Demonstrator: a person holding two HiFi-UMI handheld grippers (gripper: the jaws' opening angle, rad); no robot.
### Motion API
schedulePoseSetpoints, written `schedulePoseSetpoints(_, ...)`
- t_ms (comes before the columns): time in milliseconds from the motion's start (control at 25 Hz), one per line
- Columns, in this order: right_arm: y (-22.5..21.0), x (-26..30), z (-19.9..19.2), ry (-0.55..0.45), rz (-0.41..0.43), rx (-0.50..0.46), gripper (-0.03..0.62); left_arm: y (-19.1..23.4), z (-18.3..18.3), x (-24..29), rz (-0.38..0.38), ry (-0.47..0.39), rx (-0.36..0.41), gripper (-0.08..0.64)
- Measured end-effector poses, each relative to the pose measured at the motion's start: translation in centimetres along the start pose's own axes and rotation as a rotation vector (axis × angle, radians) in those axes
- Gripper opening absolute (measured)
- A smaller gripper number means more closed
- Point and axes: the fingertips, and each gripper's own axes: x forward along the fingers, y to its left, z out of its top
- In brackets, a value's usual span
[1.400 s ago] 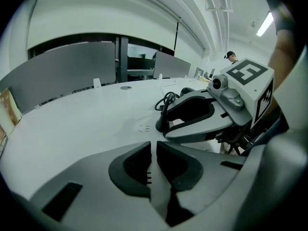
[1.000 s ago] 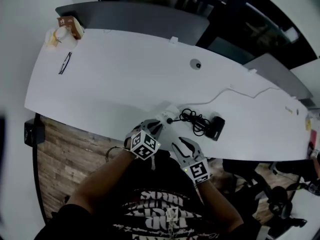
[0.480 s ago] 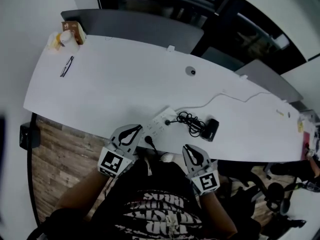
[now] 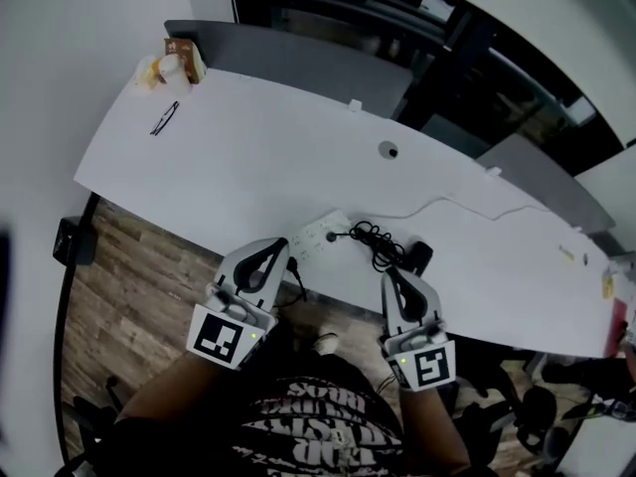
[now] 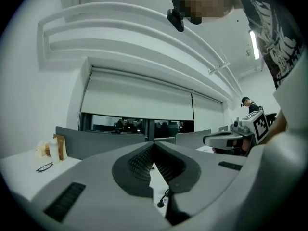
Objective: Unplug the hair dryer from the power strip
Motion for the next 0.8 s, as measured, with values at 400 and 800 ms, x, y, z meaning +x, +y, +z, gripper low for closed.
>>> schedulePoseSetpoints(400, 1.1, -5.3, -0.3, -0.015, 0.110, 0.076, 0.040, -5.7, 1.1, -3.8, 0.130, 0.001, 0.030, 0.029)
schedulePoseSetpoints(800, 4.4, -8.6, -0.1, -0.025, 0.141, 0.118, 0.040, -7.8, 3.5, -7.6, 0.129, -0.032, 0.078, 0.029)
